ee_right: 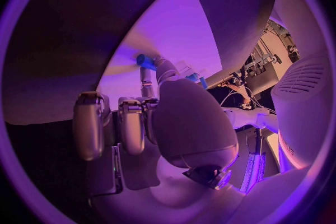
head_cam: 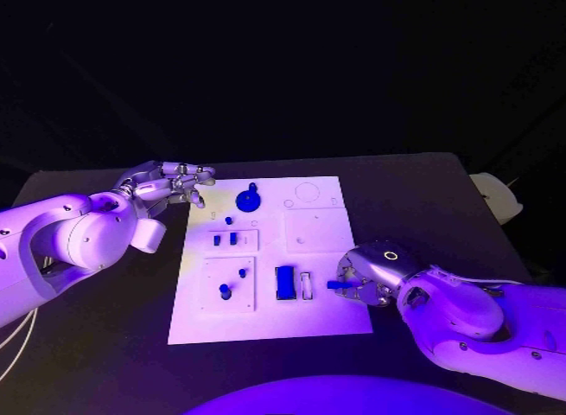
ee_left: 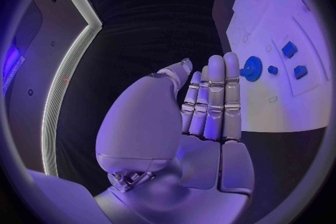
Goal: Assemble the parts on the task board
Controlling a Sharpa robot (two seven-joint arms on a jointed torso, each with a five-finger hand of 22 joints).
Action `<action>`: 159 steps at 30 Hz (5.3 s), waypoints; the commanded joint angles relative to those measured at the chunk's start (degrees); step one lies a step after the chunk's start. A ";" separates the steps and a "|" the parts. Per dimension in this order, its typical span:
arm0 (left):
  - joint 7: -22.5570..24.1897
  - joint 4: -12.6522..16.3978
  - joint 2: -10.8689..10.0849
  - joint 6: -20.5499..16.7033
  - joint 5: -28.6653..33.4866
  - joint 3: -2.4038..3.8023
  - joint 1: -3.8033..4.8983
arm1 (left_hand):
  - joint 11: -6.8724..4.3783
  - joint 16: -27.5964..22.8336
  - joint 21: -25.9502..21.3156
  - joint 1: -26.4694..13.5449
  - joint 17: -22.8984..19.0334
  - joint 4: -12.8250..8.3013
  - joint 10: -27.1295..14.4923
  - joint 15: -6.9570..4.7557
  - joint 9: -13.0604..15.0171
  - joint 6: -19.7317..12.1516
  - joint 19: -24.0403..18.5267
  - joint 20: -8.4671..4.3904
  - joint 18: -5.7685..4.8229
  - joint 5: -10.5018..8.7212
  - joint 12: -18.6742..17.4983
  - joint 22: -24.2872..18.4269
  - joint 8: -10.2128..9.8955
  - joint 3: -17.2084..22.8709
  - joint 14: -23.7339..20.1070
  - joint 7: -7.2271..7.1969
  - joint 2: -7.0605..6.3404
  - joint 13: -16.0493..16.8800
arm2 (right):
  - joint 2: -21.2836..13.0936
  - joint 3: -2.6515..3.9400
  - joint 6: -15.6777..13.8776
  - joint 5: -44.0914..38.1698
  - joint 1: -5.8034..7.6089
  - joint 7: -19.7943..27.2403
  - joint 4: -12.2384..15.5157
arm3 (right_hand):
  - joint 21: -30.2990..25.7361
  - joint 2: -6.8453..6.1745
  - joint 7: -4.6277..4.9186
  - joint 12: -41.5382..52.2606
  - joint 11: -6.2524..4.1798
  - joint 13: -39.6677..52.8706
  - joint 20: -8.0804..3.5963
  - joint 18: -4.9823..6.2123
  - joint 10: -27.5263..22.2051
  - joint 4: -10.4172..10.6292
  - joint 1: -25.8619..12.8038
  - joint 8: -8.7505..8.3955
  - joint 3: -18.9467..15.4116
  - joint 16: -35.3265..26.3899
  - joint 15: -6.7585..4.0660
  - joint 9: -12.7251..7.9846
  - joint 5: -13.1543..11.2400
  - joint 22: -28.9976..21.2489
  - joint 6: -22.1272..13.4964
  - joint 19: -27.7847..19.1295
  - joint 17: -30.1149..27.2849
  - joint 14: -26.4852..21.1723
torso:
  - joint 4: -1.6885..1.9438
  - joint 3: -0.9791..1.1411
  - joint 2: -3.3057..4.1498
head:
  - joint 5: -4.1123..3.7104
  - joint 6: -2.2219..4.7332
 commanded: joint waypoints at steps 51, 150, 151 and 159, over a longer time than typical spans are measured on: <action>0.13 0.75 -0.31 1.24 -0.22 0.02 0.02 | 0.14 -0.18 -0.35 -0.25 -0.09 -0.07 -0.47 0.13 -0.03 -0.32 0.26 0.21 0.39 0.07 0.31 -0.12 0.29 -0.29 -0.18 -0.09 0.23 0.08 | 6.27 -0.12 -6.06 14.87 -0.01 -2.05 -0.49 | 3.20 -4.19 -0.86 1.46 -0.44 14.97 -0.59 -0.66 6.01 2.20 -16.43 1.44 14.05 0.44 -0.78 1.36 3.59 13.71 1.36 4.36 15.09 5.98 | 0.03 -0.02 0.03 | 0.67 -0.47; 0.18 0.57 -0.57 1.36 -0.23 0.02 0.02 | 0.17 -0.14 -0.47 -0.30 -0.11 0.02 -0.68 0.16 -0.03 -0.45 0.37 0.23 0.39 0.07 0.57 -0.22 0.43 -0.37 -0.16 -0.05 0.44 0.09 | 6.04 0.04 -6.02 13.06 -0.23 -1.09 -0.77 | 3.25 -1.88 -1.41 1.46 -0.91 14.97 -0.99 -0.67 6.01 2.52 -14.09 3.98 2.51 0.43 -1.20 3.32 -0.48 13.72 1.19 4.36 15.08 5.97 | -0.07 0.04 -0.04 | 0.78 -0.69; 0.20 0.54 -0.57 1.37 -0.23 0.02 0.02 | 0.17 -0.14 -0.47 -0.30 -0.11 0.02 -0.68 0.16 -0.03 -0.45 0.37 0.23 0.39 0.07 0.57 -0.22 0.43 -0.37 -0.16 -0.05 0.44 0.09 | 5.81 0.04 -6.77 13.53 -0.23 -0.29 -0.52 | 3.25 -1.92 -1.36 1.46 -0.87 14.97 -0.97 -0.67 6.01 2.95 -14.62 4.01 2.24 0.41 -1.17 3.33 -0.59 13.72 1.20 4.35 15.05 5.97 | -0.05 0.04 -0.06 | 0.76 -0.64; 0.52 0.50 -0.44 1.36 -0.04 0.02 0.01 | 0.18 -0.14 -0.48 -0.32 -0.12 0.03 -0.69 0.16 -0.03 -0.46 0.38 0.23 0.39 0.07 0.59 -0.22 0.44 -0.39 -0.16 -0.05 0.45 0.10 | 4.15 0.11 -9.83 21.59 0.81 12.01 0.21 | -3.82 -2.89 -0.16 -1.35 0.10 13.17 -0.46 0.70 4.47 5.20 -16.32 2.70 0.39 -1.75 -0.46 2.77 1.04 11.80 -1.49 1.84 11.59 5.11 | 0.01 -0.19 -0.28 | 0.52 0.25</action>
